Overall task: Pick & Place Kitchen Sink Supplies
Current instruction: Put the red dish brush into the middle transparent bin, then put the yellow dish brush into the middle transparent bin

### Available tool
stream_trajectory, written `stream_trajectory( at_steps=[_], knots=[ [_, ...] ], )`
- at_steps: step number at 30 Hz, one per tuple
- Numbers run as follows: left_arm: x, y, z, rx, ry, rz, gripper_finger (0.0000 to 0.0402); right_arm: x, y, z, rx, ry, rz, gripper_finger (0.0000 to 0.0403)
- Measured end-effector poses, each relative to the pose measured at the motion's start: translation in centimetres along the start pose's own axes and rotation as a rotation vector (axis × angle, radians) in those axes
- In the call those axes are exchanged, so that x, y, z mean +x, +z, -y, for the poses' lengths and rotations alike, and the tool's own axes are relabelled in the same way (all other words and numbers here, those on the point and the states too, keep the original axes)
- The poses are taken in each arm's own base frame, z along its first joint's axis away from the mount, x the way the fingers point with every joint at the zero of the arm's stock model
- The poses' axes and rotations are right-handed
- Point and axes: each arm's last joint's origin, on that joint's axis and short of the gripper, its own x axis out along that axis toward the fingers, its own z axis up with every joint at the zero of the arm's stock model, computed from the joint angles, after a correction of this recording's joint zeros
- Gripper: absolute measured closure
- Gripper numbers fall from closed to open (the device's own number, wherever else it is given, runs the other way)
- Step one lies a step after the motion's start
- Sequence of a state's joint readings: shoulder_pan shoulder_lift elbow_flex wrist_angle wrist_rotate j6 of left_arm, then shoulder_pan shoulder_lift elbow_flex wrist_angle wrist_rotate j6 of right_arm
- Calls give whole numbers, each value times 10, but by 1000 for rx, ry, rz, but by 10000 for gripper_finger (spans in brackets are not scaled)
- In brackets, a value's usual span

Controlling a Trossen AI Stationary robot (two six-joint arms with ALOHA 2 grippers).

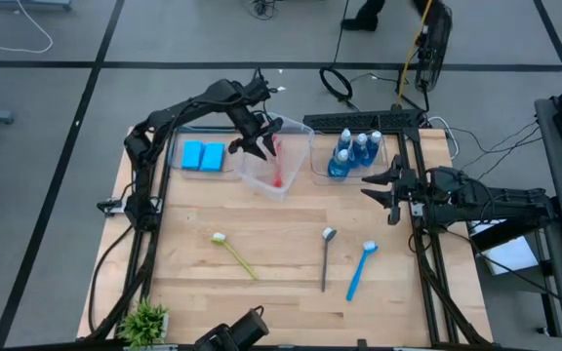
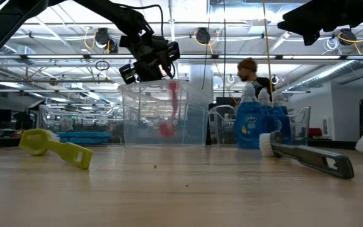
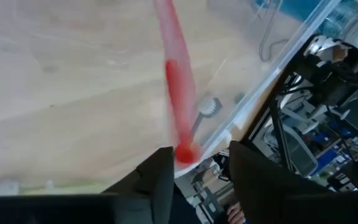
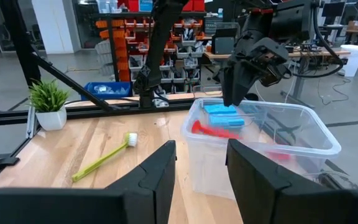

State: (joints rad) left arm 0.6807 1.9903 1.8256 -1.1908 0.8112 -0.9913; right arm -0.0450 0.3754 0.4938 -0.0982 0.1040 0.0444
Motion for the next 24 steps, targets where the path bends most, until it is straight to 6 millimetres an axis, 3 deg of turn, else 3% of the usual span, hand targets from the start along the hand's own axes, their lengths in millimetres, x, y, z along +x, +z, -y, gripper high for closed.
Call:
stream_trajectory(
  at_steps=[8, 12, 17, 24],
  knots=[
    [-3, 1, 3, 41, -59, -41, 209, 0, 0, 0, 0, 0, 0, 273],
    [-18, -16, 7, 101, -113, -55, 205, 0, 0, 0, 0, 0, 0, 273],
    [-46, -66, 15, 210, -97, 109, 204, 0, 0, 0, 0, 0, 0, 273],
    [-69, -164, 13, 280, -34, 369, 221, 0, 0, 0, -1, 0, 3, 273]
  ],
)
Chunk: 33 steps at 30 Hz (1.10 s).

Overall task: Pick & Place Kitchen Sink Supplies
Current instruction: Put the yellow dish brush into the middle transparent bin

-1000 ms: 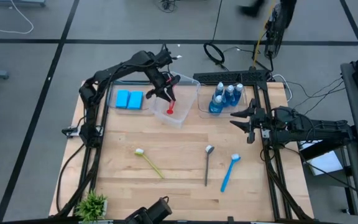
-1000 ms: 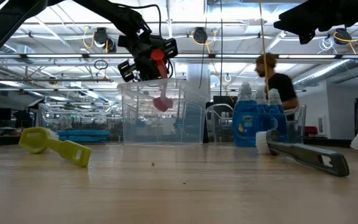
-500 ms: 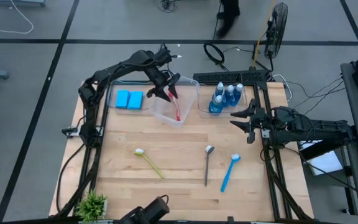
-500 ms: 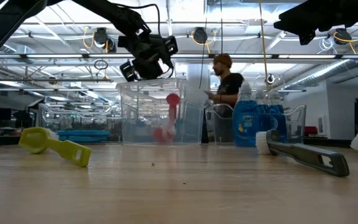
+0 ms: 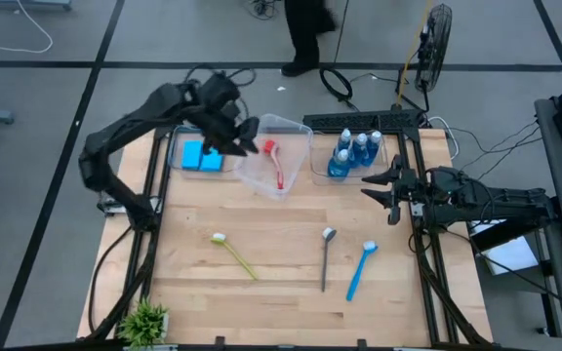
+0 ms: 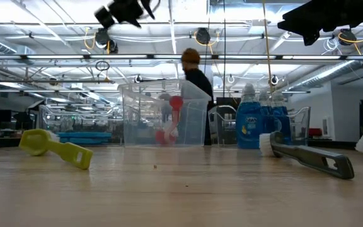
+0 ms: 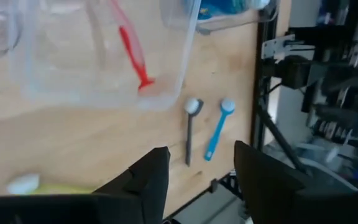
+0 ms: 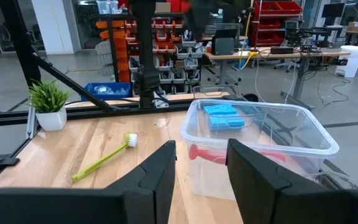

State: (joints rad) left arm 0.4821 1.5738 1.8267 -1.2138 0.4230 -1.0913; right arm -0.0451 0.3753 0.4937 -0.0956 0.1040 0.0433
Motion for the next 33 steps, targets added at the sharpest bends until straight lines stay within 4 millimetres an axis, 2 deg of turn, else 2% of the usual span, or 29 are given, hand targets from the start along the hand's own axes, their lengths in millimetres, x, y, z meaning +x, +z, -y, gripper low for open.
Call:
stream_trajectory(
  at_steps=[5, 11, 16, 22, 27, 33],
  knots=[
    [-14, -56, 5, -11, 75, 34, 246, 0, 0, 0, -2, 0, 0, 273],
    [-1, -105, 5, -52, 225, 54, 269, 0, 0, 0, -2, 0, 1, 273],
    [23, -134, 5, -88, 363, 121, 271, 0, 0, 0, -2, 0, 1, 273],
    [56, -164, 1, -132, 538, 155, 253, 0, 0, 0, -2, 0, 0, 273],
    [90, -183, 2, -134, 616, 155, 230, 0, 0, 0, -2, 0, 1, 273],
    [119, -200, -2, -158, 696, 143, 203, 0, 0, 0, -2, 0, 1, 273]
  ],
)
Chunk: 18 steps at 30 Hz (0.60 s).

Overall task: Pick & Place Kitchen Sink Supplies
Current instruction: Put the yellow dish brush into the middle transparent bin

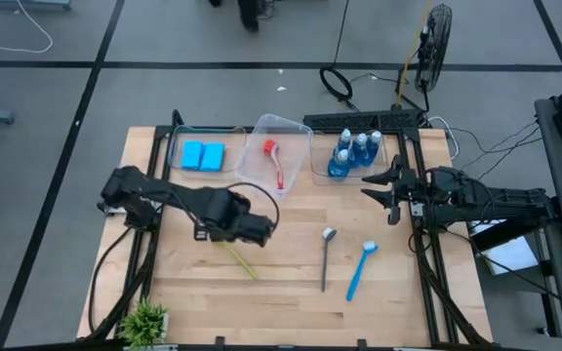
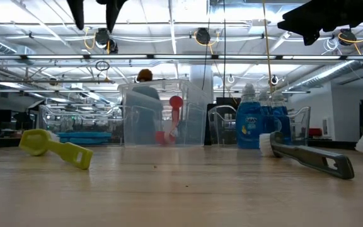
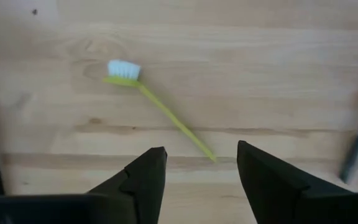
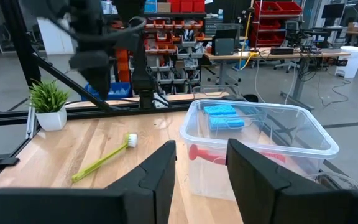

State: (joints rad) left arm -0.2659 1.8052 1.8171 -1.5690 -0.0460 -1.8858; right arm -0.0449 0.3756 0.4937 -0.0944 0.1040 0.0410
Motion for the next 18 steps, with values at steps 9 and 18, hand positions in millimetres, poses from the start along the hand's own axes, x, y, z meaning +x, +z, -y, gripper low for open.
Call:
stream_trajectory(
  at_steps=[9, 18],
  knots=[
    [40, -25, -8, -133, 121, 24, 205, 0, 0, 0, 0, 0, 0, 273],
    [97, -41, -26, -292, -43, -60, 233, 0, 0, 0, 0, 0, 0, 273]
  ],
)
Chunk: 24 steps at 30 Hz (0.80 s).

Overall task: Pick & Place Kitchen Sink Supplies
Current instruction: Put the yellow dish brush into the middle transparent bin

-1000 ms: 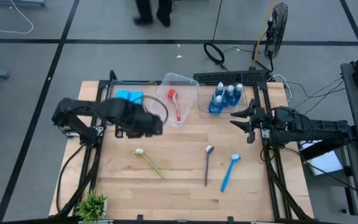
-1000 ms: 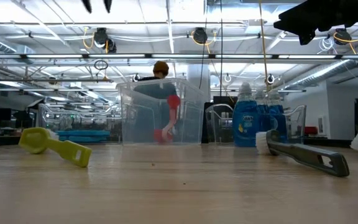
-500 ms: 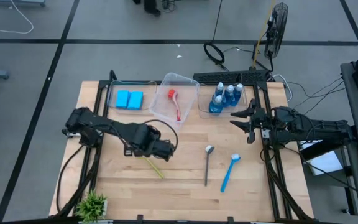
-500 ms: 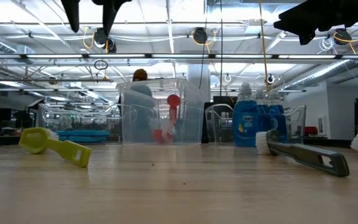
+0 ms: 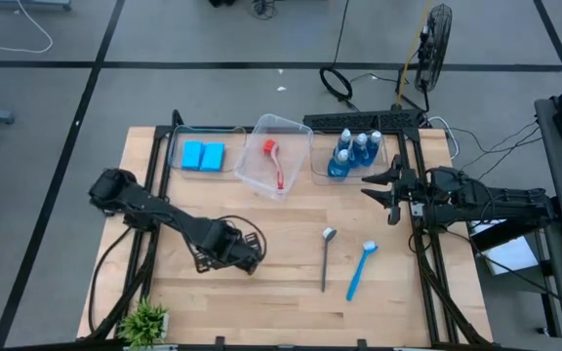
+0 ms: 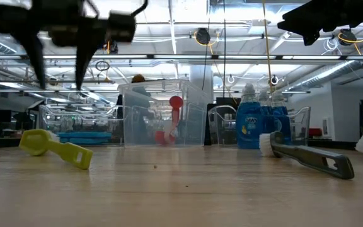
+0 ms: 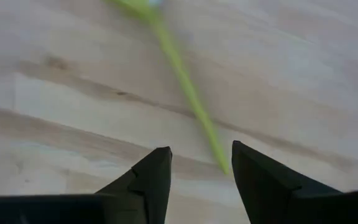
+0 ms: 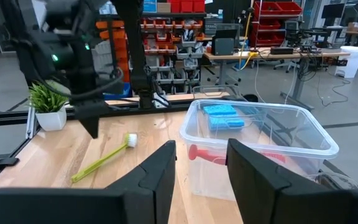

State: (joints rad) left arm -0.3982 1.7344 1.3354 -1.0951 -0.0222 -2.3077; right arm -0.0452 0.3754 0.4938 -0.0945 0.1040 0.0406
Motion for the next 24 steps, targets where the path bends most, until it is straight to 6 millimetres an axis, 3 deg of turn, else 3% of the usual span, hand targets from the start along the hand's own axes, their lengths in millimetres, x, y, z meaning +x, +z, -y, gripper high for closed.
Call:
stream_trajectory(
  at_steps=[9, 17, 24],
  knots=[
    [47, 20, -23, -158, -39, -68, 189, 0, 0, 0, 0, 0, 0, 273],
    [66, 34, -19, -211, -123, -74, 153, 0, 0, 0, 0, 0, 0, 273],
    [80, 46, -19, -242, -139, -84, 158, 0, 0, 0, 0, 0, 0, 273]
  ],
)
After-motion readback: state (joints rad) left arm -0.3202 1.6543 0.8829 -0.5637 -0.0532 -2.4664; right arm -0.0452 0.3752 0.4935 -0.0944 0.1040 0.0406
